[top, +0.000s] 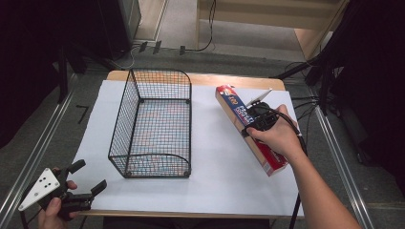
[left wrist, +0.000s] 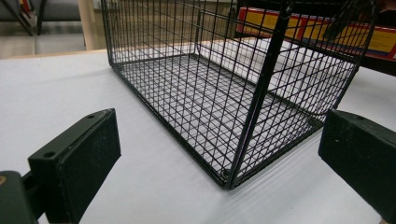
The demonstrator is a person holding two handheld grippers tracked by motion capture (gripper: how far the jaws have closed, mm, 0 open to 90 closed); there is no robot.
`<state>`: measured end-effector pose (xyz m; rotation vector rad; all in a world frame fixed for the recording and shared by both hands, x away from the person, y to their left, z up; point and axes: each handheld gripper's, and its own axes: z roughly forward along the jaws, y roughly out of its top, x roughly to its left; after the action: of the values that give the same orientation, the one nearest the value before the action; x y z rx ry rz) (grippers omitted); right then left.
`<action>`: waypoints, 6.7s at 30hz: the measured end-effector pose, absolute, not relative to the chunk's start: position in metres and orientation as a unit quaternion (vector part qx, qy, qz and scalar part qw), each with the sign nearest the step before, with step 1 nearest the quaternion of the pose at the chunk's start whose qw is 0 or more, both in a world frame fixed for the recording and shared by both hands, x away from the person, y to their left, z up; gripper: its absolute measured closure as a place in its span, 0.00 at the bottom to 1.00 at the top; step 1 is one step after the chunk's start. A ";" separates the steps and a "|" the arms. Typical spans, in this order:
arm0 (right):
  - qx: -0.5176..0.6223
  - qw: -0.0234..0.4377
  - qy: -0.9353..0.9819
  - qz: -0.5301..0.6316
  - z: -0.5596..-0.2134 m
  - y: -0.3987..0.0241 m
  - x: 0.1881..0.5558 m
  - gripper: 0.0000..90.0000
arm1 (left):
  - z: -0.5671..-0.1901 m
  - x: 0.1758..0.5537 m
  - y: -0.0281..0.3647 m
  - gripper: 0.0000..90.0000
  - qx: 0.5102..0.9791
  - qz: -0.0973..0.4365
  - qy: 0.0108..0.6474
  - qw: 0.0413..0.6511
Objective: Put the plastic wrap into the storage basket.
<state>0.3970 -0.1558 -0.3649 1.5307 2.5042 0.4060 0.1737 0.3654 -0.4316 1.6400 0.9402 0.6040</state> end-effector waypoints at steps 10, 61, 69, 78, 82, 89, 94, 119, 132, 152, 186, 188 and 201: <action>0.464 0.083 0.866 0.167 -0.349 -0.141 0.388 0.46 | -0.432 0.174 0.365 0.00 0.692 0.256 0.399 0.545; 0.283 0.073 0.939 0.180 -0.313 -0.016 0.356 0.46 | -0.432 0.173 0.365 0.00 0.692 0.253 0.398 0.546; 0.239 0.072 0.953 0.171 -0.316 0.005 0.357 0.46 | -0.432 0.171 0.367 0.00 0.691 0.255 0.399 0.546; 0.187 0.071 0.968 0.155 -0.318 0.023 0.356 0.46 | -0.432 0.170 0.368 0.00 0.690 0.255 0.400 0.546; 0.172 0.057 0.971 0.154 -0.320 0.026 0.358 0.46 | -0.432 0.169 0.368 0.00 0.690 0.256 0.400 0.546; 0.161 0.061 0.974 0.146 -0.324 0.031 0.362 0.46 | -0.432 0.170 0.368 0.00 0.690 0.254 0.401 0.547; 0.141 0.074 0.979 0.129 -0.323 0.034 0.366 0.46 | -0.432 0.170 0.368 0.00 0.689 0.253 0.402 0.547; 0.189 0.022 0.958 0.216 -0.286 0.025 0.373 0.26 | -0.432 0.169 0.368 0.00 0.690 0.254 0.402 0.546; 0.208 0.033 0.953 0.220 -0.271 -0.008 0.372 0.28 | -0.433 0.171 0.366 0.00 0.694 0.253 0.399 0.543; 0.271 0.044 0.928 0.251 -0.276 -0.063 0.382 0.24 | -0.433 0.172 0.366 0.00 0.695 0.253 0.400 0.541; 0.429 0.114 0.852 0.278 -0.357 -0.151 0.364 0.28 | -0.433 0.172 0.366 0.00 0.690 0.258 0.406 0.540; 0.437 0.118 0.845 0.284 -0.364 -0.157 0.359 0.28 | -0.433 0.172 0.365 0.00 0.692 0.258 0.405 0.540; 0.483 0.140 0.795 0.338 -0.398 -0.197 0.320 0.29 | -0.433 0.172 0.364 0.00 0.694 0.258 0.402 0.538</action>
<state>0.3197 -0.1972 -0.3980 1.3960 2.2980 0.9760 0.1720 0.3644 -0.4330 1.6519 0.9575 0.6139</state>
